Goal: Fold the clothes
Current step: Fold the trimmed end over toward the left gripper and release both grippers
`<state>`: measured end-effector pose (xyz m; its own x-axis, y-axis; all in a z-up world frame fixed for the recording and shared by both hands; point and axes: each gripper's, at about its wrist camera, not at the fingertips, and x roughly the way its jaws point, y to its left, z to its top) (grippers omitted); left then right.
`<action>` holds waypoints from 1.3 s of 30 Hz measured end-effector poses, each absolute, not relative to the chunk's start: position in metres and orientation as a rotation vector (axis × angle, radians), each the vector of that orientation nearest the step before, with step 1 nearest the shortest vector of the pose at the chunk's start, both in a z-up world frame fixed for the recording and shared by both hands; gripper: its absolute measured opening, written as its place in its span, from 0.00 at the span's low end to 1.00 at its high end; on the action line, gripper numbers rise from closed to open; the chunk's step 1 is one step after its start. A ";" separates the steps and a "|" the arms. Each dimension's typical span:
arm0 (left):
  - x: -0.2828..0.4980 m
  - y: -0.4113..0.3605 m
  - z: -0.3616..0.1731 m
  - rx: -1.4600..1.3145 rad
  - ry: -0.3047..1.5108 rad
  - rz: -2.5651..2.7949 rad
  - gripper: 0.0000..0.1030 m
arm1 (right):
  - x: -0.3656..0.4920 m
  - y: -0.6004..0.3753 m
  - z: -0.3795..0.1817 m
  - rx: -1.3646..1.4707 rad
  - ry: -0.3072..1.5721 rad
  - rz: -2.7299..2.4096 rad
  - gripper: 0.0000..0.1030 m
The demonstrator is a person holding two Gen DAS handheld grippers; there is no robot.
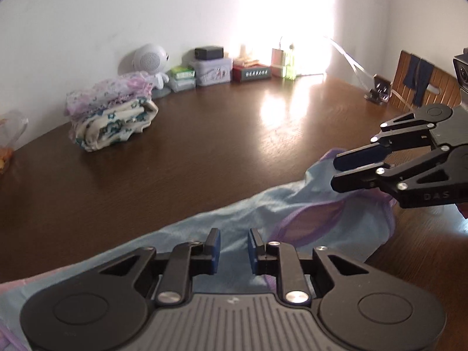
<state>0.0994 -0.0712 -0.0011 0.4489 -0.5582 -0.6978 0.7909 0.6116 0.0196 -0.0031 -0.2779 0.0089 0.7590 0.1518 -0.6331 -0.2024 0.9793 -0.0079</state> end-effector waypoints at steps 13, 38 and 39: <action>0.118 0.002 -0.007 0.242 0.711 -0.678 0.36 | -0.010 -0.300 -0.018 0.036 0.686 0.155 0.25; 0.175 0.127 0.020 0.088 0.632 -0.411 0.65 | -0.016 -0.297 -0.006 0.070 0.666 0.084 0.45; 0.165 0.118 0.024 0.099 0.619 -0.434 0.77 | -0.020 -0.298 0.000 0.083 0.649 0.088 0.54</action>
<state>0.1648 0.1179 0.0242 0.7280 -0.3638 -0.5811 0.4223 0.9057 -0.0379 -0.0199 -0.2976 0.0005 0.7931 0.1079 -0.5994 -0.0559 0.9929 0.1048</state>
